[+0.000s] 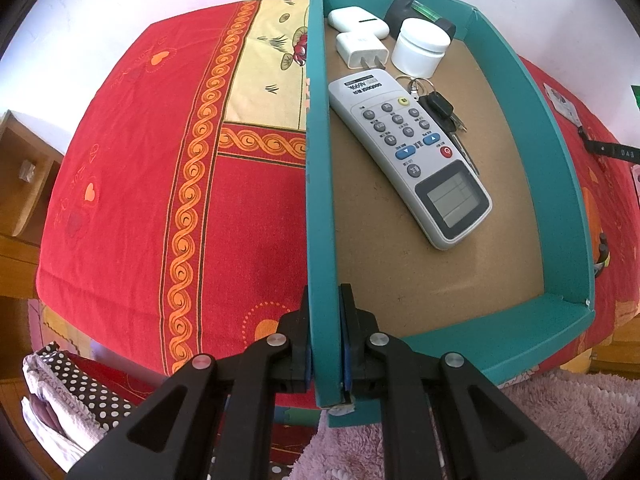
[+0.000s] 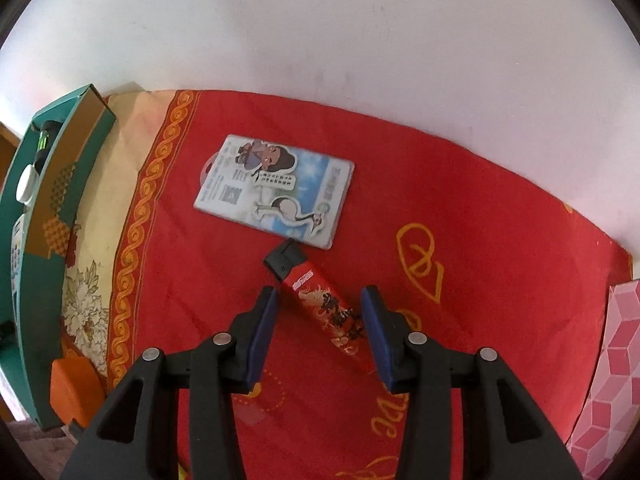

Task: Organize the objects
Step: 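Reach the right tool to the red lighter and grasp it, then carry the red lighter into the teal box and release it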

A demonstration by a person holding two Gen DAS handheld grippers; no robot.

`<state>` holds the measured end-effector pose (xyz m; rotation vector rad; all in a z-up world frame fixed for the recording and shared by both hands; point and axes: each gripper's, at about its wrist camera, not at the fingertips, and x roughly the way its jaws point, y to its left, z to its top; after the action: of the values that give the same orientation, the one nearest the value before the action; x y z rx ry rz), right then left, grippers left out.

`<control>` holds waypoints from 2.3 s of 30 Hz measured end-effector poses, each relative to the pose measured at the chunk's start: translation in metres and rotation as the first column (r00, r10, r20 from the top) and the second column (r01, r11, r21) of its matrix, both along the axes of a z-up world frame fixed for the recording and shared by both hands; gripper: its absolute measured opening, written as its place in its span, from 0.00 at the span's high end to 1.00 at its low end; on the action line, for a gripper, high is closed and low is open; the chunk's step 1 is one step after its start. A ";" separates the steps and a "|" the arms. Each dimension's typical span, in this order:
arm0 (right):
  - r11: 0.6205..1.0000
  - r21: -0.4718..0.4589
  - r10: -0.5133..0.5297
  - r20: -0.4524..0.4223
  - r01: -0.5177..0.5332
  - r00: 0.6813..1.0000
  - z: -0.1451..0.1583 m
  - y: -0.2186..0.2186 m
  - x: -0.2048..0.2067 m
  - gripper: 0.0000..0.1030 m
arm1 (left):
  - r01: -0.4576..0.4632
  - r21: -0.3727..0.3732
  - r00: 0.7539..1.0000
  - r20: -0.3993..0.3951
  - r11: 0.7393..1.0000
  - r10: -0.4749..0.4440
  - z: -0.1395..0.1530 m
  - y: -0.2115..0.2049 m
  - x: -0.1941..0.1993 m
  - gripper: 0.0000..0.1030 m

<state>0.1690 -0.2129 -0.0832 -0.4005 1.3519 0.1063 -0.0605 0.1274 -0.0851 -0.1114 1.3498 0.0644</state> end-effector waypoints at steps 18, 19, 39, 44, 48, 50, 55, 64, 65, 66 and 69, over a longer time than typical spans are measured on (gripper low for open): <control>1.000 0.004 0.014 -0.053 -0.013 0.999 0.003 0.014 -0.008 0.59 | 0.000 0.004 1.000 -0.001 1.000 0.000 0.000 0.000 0.000 0.91; 1.000 0.002 0.002 -0.050 -0.002 0.999 -0.001 0.021 -0.002 0.62 | -0.001 0.004 1.000 -0.001 1.000 0.001 0.000 0.000 0.000 0.91; 0.998 0.031 -0.056 0.001 0.056 0.998 -0.003 0.031 0.001 0.80 | -0.004 0.002 1.000 0.002 1.000 0.004 0.001 0.002 0.000 0.92; 0.996 0.042 -0.073 0.006 0.073 0.997 -0.006 0.029 0.010 0.80 | -0.004 0.003 1.000 0.003 1.000 0.004 0.001 0.002 -0.001 0.92; 0.994 0.068 -0.082 0.008 0.081 0.997 -0.003 0.029 0.009 0.80 | -0.003 0.003 1.000 0.002 1.000 0.003 0.001 0.002 -0.001 0.92; 0.994 0.081 -0.078 0.016 0.077 0.997 0.001 0.032 0.005 0.80 | -0.003 0.003 1.000 0.003 1.000 0.003 0.001 0.001 -0.001 0.92; 0.991 0.129 -0.038 0.040 0.033 0.998 0.020 0.050 -0.007 0.80 | -0.004 0.003 1.000 0.003 1.000 0.004 0.001 0.001 -0.001 0.92; 0.968 0.230 0.085 0.075 -0.100 0.994 0.055 0.117 -0.024 0.80 | -0.004 0.003 1.000 0.003 1.000 0.004 0.001 0.001 -0.001 0.92; 0.965 0.238 0.096 0.076 -0.112 0.992 0.053 0.125 -0.029 0.80 | -0.004 0.003 1.000 0.003 1.000 0.004 0.001 0.001 -0.001 0.92; 0.960 0.251 0.109 0.077 -0.125 0.991 0.052 0.136 -0.030 0.80 | -0.002 0.004 1.000 0.003 1.000 0.002 0.001 0.001 -0.001 0.92; 0.949 0.277 0.135 0.073 -0.150 0.988 0.050 0.167 -0.033 0.80 | 0.000 0.003 1.000 0.004 1.000 0.000 0.001 0.001 -0.001 0.91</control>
<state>0.1361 -0.0457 -0.0331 -0.2576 1.2322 0.4015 -0.0616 0.1279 -0.0846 -0.1094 1.3453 0.0662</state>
